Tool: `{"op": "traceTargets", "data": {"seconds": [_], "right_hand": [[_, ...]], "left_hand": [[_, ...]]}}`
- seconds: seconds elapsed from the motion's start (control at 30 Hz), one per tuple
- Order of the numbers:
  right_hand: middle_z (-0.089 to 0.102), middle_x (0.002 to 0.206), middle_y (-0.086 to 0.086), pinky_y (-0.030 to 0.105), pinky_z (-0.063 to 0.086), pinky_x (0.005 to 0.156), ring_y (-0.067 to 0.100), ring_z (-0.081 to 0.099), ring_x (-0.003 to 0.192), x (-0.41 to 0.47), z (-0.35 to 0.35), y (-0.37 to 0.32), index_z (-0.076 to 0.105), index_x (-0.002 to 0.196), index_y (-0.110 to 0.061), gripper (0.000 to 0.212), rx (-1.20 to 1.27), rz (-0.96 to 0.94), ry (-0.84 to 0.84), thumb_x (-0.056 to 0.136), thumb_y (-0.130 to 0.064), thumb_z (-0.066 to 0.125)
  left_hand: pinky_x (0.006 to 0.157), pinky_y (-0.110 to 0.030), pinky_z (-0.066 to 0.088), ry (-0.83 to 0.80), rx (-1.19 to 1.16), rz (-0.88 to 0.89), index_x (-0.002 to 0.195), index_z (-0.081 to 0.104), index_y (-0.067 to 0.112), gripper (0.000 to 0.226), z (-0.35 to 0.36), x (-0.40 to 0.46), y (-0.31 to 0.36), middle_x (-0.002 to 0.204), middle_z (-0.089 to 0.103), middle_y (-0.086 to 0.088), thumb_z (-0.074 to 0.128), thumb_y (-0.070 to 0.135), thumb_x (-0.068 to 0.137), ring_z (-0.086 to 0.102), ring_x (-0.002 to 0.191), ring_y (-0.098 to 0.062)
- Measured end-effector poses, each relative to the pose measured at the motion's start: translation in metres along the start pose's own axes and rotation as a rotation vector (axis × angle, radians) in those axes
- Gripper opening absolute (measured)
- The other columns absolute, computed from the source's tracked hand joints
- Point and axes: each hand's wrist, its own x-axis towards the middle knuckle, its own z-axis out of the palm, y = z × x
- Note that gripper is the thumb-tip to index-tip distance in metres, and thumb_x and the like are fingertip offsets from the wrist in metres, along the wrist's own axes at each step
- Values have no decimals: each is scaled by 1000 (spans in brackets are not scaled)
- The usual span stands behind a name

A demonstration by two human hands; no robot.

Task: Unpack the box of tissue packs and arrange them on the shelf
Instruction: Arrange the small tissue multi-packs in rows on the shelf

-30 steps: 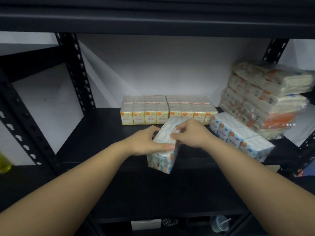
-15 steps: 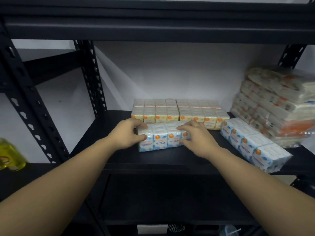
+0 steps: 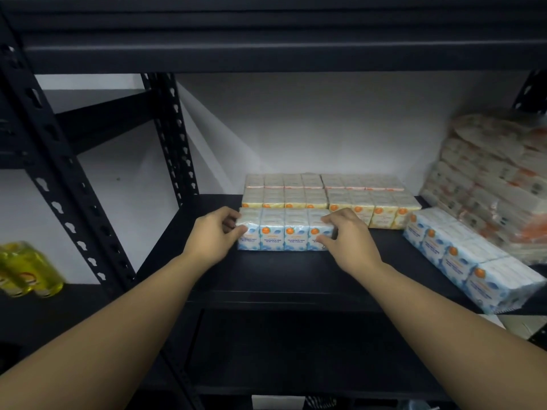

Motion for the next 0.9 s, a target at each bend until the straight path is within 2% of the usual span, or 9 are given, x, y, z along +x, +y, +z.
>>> {"op": "traceTargets", "data": {"seconds": [0.17, 0.37, 0.47, 0.6, 0.73, 0.9], "right_hand": [[53, 135, 1, 38, 51, 105, 22, 59, 116, 1, 2, 8, 65, 133, -14, 46, 37, 49, 26, 91, -23, 79], [56, 130, 0, 31, 51, 95, 21, 61, 107, 8, 3, 10, 66, 129, -15, 43, 39, 18, 24, 89, -23, 80], [55, 126, -1, 32, 53, 95, 19, 60, 104, 5, 6, 12, 67, 126, -15, 41, 60, -1, 27, 88, -23, 81], [55, 122, -3, 32, 53, 93, 16, 58, 100, 5, 6, 13, 68, 123, -15, 39, 68, -15, 41, 88, -23, 81], [56, 123, -2, 37, 53, 92, 16, 56, 99, 12, 2, 10, 66, 123, -15, 38, 39, -17, 12, 88, -24, 80], [55, 127, -4, 33, 48, 97, 16, 54, 112, 10, -16, 10, 62, 132, -20, 51, -1, -14, -104, 86, -33, 82]], "left_hand": [[68, -13, 44, -16, 5, 13, 117, 69, 21, 29, 5, 7, 3, 97, 68, 8, 78, 31, 91, 64, 86, -3], [71, -18, 47, 30, 18, -10, 117, 68, 21, 29, 10, 8, 5, 95, 66, 11, 77, 31, 91, 64, 86, -2], [71, -17, 48, 34, 1, -9, 118, 68, 21, 29, 9, 5, 2, 97, 67, 11, 77, 30, 91, 64, 87, -2], [75, -22, 54, 45, -7, -4, 116, 70, 21, 29, 9, 3, 1, 97, 68, 9, 78, 31, 91, 65, 87, -3], [72, -21, 48, 39, 61, -8, 113, 68, 20, 26, 9, 9, 7, 101, 65, 6, 77, 29, 91, 64, 89, -7], [96, -39, 49, -4, 221, 68, 128, 65, 19, 42, 22, 12, 27, 127, 55, -4, 71, 23, 87, 51, 117, -25]]}}
